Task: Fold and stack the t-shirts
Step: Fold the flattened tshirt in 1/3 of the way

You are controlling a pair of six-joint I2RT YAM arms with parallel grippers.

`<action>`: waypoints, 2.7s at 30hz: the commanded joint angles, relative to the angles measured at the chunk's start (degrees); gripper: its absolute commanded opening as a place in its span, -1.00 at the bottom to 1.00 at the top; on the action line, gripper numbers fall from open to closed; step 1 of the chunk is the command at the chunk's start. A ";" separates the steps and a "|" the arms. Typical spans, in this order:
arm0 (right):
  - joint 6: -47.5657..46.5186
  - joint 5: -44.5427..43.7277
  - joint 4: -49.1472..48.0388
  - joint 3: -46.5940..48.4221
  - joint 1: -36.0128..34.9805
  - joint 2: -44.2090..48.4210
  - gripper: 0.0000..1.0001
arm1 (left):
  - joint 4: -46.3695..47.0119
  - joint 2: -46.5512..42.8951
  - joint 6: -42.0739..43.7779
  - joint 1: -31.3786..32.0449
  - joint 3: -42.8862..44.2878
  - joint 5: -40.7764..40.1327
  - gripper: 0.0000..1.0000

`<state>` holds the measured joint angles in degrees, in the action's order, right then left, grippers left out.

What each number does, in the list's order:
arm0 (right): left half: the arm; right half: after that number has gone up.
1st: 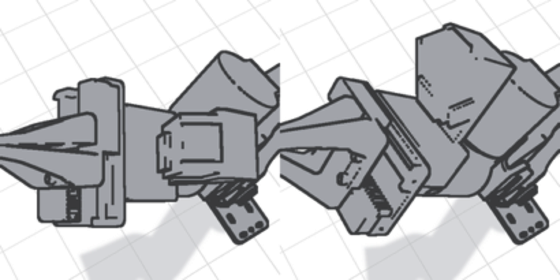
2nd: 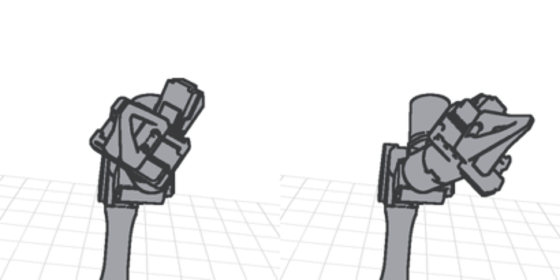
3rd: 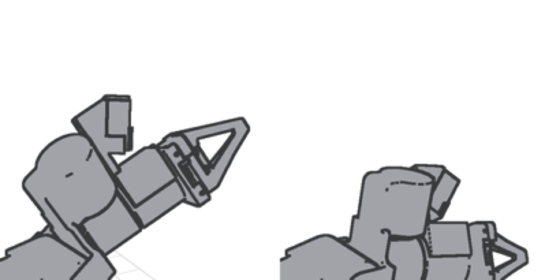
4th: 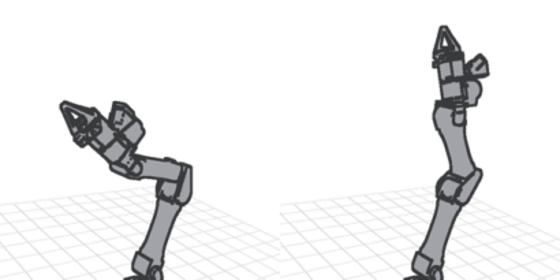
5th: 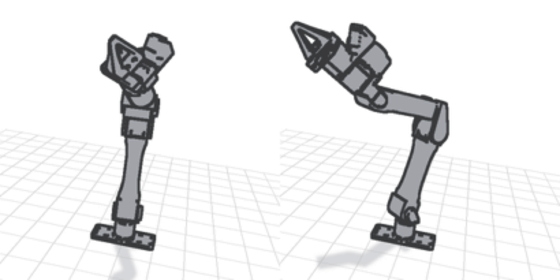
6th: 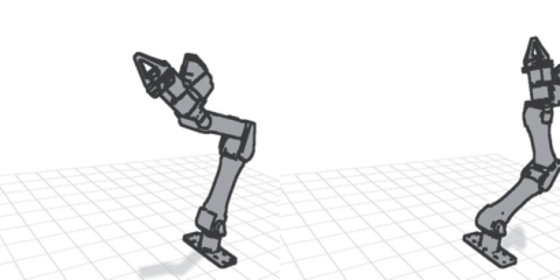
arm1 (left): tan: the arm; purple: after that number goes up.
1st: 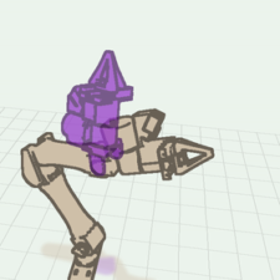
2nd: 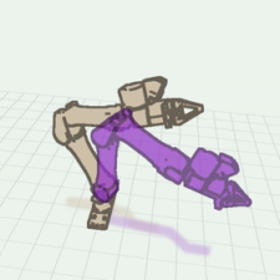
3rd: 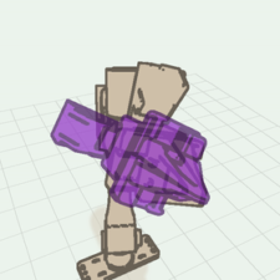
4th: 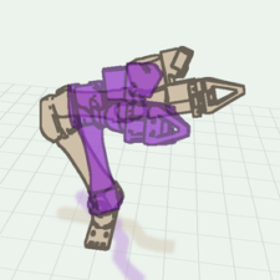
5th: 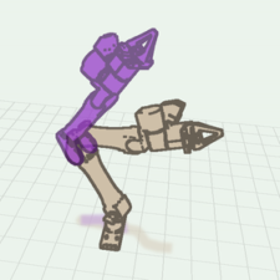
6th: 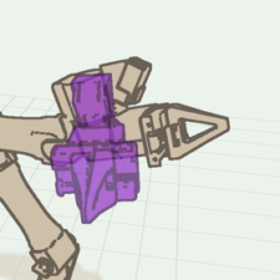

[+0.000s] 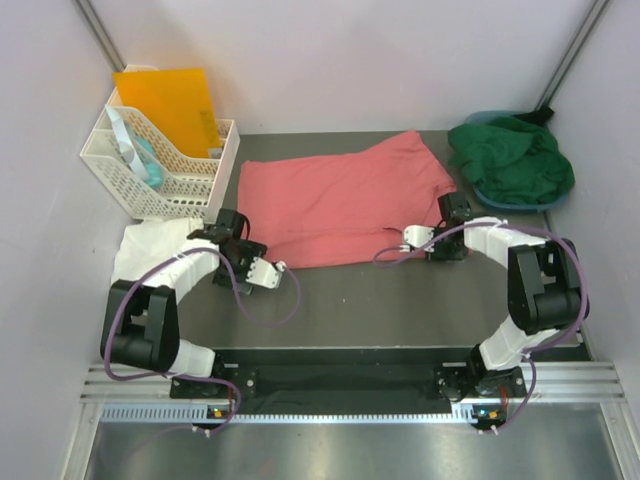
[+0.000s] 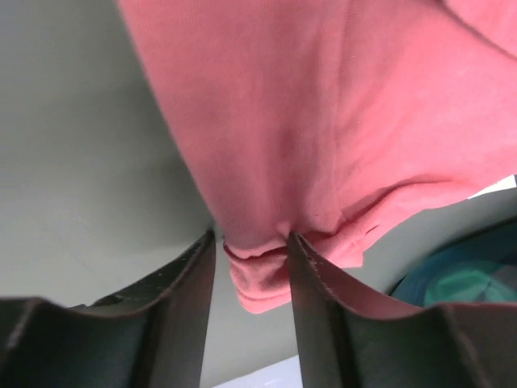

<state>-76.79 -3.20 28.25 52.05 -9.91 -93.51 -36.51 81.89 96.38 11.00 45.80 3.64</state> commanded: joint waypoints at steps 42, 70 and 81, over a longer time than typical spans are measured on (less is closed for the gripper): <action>12.46 8.74 2.87 23.36 -12.59 -15.47 -0.56 | 32.12 8.99 -21.76 3.06 5.70 -11.11 0.39; 3.41 1.01 -2.23 30.03 -16.54 -17.49 -0.99 | 30.45 8.64 -22.64 4.38 5.00 -11.81 0.37; 0.94 -0.31 -7.24 34.08 -17.95 -23.29 -0.82 | 30.36 9.60 -22.64 4.90 5.35 -11.81 0.37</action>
<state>-74.65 -3.18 25.26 82.87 -26.44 -115.63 -7.33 92.38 74.65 15.55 50.98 -8.05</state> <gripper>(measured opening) 0.077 0.688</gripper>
